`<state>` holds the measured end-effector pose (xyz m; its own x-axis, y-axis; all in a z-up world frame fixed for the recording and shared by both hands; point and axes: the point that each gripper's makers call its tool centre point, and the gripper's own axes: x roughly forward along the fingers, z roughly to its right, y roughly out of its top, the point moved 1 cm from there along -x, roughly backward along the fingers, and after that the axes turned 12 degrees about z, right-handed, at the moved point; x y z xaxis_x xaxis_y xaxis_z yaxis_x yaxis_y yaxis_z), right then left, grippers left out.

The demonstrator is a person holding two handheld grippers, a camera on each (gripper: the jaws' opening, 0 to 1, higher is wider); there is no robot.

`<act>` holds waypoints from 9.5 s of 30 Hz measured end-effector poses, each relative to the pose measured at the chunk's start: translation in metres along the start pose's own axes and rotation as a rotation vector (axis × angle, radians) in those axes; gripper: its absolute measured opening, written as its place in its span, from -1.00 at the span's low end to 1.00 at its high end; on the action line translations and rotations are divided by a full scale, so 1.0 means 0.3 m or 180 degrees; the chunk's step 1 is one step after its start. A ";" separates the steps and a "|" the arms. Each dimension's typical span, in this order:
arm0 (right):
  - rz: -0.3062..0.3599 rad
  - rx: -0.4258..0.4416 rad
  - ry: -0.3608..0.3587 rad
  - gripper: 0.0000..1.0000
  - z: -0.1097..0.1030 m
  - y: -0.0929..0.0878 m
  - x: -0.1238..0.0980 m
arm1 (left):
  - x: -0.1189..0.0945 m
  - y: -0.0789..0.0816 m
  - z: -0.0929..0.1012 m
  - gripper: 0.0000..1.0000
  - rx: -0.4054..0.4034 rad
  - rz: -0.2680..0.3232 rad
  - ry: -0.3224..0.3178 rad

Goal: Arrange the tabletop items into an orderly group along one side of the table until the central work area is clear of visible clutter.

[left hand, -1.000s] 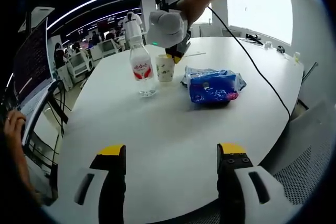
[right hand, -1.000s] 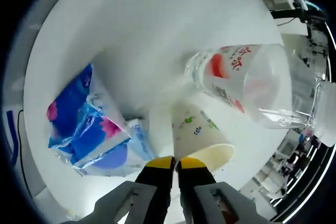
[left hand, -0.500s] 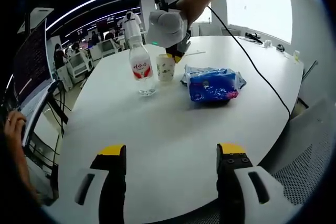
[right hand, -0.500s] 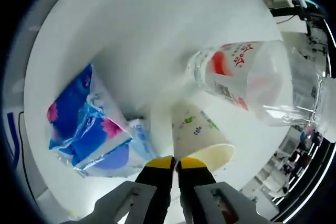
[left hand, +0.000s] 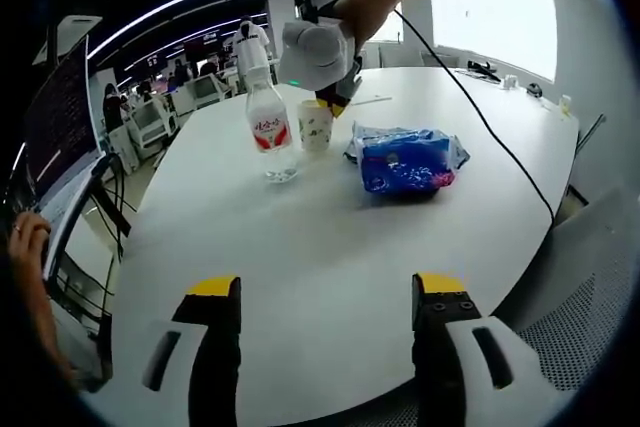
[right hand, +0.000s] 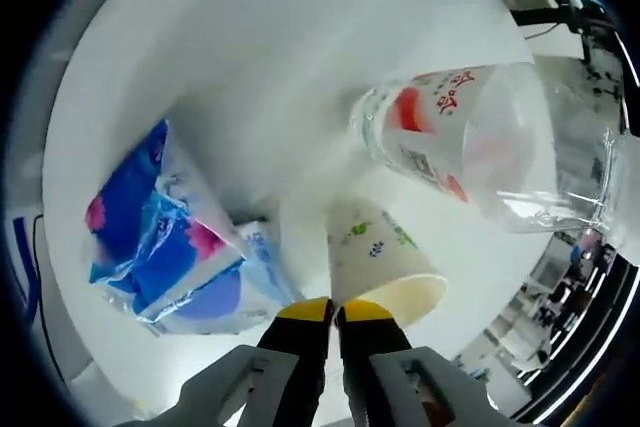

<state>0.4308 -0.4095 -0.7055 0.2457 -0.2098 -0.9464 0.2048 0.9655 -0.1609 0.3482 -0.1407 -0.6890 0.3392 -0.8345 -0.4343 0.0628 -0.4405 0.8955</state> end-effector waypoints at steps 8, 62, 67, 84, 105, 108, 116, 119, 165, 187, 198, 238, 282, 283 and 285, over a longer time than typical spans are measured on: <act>-0.0012 -0.0112 -0.0020 -1.00 0.002 0.014 -0.002 | -0.001 -0.003 0.000 0.38 0.0016 -0.0011 -0.0007; -0.0055 -0.0070 0.0012 -1.00 -0.018 -0.005 -0.001 | 0.000 -0.006 0.000 0.36 0.0067 -0.0037 -0.0016; -0.0059 -0.0070 0.0017 -1.00 -0.023 -0.006 0.000 | 0.001 -0.006 0.000 0.36 0.0071 -0.0038 -0.0017; -0.0085 -0.0116 0.0000 -1.00 -0.022 -0.013 -0.003 | 0.002 -0.008 0.007 0.36 0.0092 -0.0048 -0.0052; -0.0301 -0.1019 -0.0303 -1.00 -0.007 0.033 0.001 | 0.000 -0.006 0.003 0.35 0.0088 -0.0039 -0.0037; -0.0227 -0.1057 -0.0249 -1.00 -0.030 0.057 0.004 | 0.000 -0.006 0.004 0.35 0.0086 -0.0041 -0.0039; -0.0179 -0.1105 -0.0215 -1.00 -0.051 0.085 0.001 | 0.001 -0.004 0.004 0.34 0.0088 -0.0035 -0.0037; -0.0161 -0.1149 -0.0202 -1.00 -0.061 0.096 -0.001 | 0.001 -0.004 0.005 0.34 0.0090 -0.0030 -0.0037; 0.0940 0.1167 -0.1075 0.03 -0.091 0.121 -0.271 | 0.002 -0.014 0.005 0.34 0.0130 -0.0086 -0.0045; 0.1235 0.2863 -0.1260 0.06 -0.471 -0.009 -0.321 | 0.005 -0.010 0.014 0.36 0.0153 -0.0065 -0.0057; 0.1244 0.3152 -0.1273 0.01 -0.519 0.006 -0.317 | 0.006 -0.008 0.017 0.36 0.0157 -0.0065 -0.0054; 0.1252 0.3559 -0.1251 -0.04 -0.603 -0.018 -0.283 | 0.003 -0.010 0.010 0.36 0.0137 -0.0073 -0.0043; 0.1137 0.4009 -0.1236 -0.04 -0.816 -0.137 -0.279 | 0.002 -0.007 0.017 0.38 0.0135 -0.0057 -0.0078; 0.1160 0.4017 -0.1243 -0.06 -0.814 -0.136 -0.281 | 0.002 -0.008 0.017 0.38 0.0133 -0.0060 -0.0080; 0.1222 0.4104 -0.1293 -0.07 -0.811 -0.139 -0.285 | 0.002 -0.008 0.018 0.38 0.0127 -0.0061 -0.0081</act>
<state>0.1707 -0.3942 -0.6862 0.6915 -0.2121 -0.6906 0.7224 0.2001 0.6619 0.3433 -0.1419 -0.6920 0.3144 -0.8336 -0.4542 0.0315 -0.4690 0.8826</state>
